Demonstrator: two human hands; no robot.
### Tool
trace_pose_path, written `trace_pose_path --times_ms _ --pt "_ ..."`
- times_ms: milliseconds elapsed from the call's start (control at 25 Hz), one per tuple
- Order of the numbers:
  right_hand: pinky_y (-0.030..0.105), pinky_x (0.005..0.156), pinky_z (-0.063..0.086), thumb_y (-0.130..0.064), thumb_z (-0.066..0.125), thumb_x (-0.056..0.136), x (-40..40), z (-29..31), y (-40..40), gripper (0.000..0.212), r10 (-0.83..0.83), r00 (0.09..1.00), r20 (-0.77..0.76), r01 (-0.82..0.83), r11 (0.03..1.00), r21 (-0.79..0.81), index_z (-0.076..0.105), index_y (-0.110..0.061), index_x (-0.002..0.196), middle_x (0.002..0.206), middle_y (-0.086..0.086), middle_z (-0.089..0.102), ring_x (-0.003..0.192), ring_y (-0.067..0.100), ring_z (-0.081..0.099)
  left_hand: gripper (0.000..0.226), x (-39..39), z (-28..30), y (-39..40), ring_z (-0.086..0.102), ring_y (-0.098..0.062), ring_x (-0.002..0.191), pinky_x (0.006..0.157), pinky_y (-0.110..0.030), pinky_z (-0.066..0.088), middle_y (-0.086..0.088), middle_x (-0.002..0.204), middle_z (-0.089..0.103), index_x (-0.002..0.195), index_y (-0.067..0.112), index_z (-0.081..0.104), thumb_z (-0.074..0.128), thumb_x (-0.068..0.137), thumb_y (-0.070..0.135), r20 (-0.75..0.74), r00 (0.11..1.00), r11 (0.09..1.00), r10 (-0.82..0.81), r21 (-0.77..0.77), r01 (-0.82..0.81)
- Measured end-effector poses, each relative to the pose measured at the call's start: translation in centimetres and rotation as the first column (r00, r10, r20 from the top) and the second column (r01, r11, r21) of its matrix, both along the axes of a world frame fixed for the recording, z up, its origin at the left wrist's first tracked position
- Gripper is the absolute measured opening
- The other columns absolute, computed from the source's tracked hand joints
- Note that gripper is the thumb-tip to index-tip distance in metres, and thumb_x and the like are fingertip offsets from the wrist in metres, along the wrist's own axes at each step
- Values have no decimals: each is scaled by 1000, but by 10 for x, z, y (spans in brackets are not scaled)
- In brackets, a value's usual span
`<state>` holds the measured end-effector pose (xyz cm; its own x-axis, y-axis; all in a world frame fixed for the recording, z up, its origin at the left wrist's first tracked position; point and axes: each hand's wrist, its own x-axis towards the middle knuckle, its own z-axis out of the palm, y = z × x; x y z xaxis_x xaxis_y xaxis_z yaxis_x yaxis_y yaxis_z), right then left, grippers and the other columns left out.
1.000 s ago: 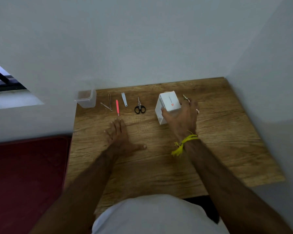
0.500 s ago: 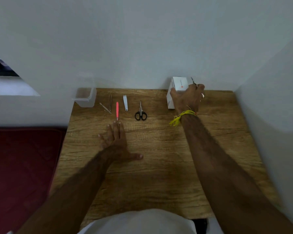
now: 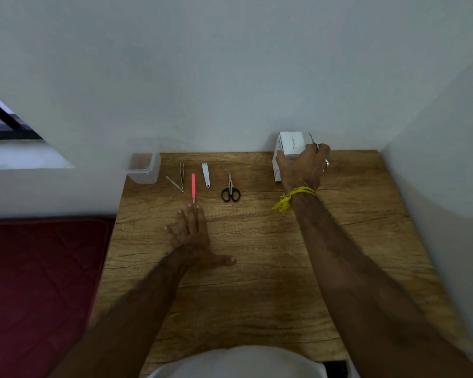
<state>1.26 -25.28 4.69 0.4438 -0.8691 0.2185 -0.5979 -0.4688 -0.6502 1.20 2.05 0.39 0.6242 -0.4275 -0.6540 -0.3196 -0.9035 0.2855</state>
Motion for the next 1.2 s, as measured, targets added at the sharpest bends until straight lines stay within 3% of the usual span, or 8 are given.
trace_pose_path --times_ms 320,440,520,680,760,840,1000,1200 --pt "48 93 47 -51 75 73 -7 8 9 79 -3 999 -39 6 997 79 48 1 127 136 17 42 115 43 51 163 0 1 1 -44 -38 137 108 -72 -19 -8 140 -57 141 16 -45 63 47 94 34 999 1000 -11 -15 11" --pt "49 98 47 -52 77 73 -24 18 23 86 8 999 35 -11 996 88 43 0 134 138 18 40 118 43 48 163 0 1 2 -42 -39 138 108 -71 -18 -9 144 -54 143 16 -43 63 47 94 62 998 1000 -18 -20 20" --pt "48 98 47 -44 77 76 -44 27 40 79 10 991 131 -22 996 90 45 -2 134 136 17 42 120 40 46 162 -2 0 5 -40 -37 140 107 -69 -19 -9 148 -50 145 18 -40 63 47 94 92 996 999 -9 -42 13" --pt "34 91 48 -23 76 80 -101 39 90 52 83 968 239 -129 975 183 54 -8 125 130 10 49 120 27 48 133 -23 -4 14 -16 -27 152 119 -63 -10 -4 167 -13 158 22 -9 76 67 69 197 966 946 168 -306 -103" --pt "22 84 51 -16 76 81 -130 39 118 39 104 947 304 -214 909 356 59 -14 117 124 5 54 113 17 55 112 -50 7 19 1 -18 154 123 -56 11 4 167 9 158 31 9 82 74 47 168 949 819 265 -559 -129" --pt "11 68 50 -9 73 83 -152 36 143 28 92 931 352 -291 770 568 60 -19 106 113 2 62 98 10 62 108 -76 24 23 13 -8 152 121 -48 27 13 165 17 156 39 16 86 74 35 110 965 697 238 -711 -91" --pt "28 56 52 -2 63 91 -176 37 176 24 98 912 398 -393 482 783 53 -17 107 109 7 69 98 25 69 103 -106 37 31 22 -4 149 114 -44 40 16 163 21 156 36 19 83 76 33 142 982 650 128 -759 25" --pt "27 73 58 7 48 97 -176 40 195 20 121 882 456 -467 361 807 49 -12 105 105 15 70 94 24 73 77 -112 31 46 45 -7 132 99 -43 52 14 144 46 148 29 38 76 82 33 187 951 612 247 -791 -4"
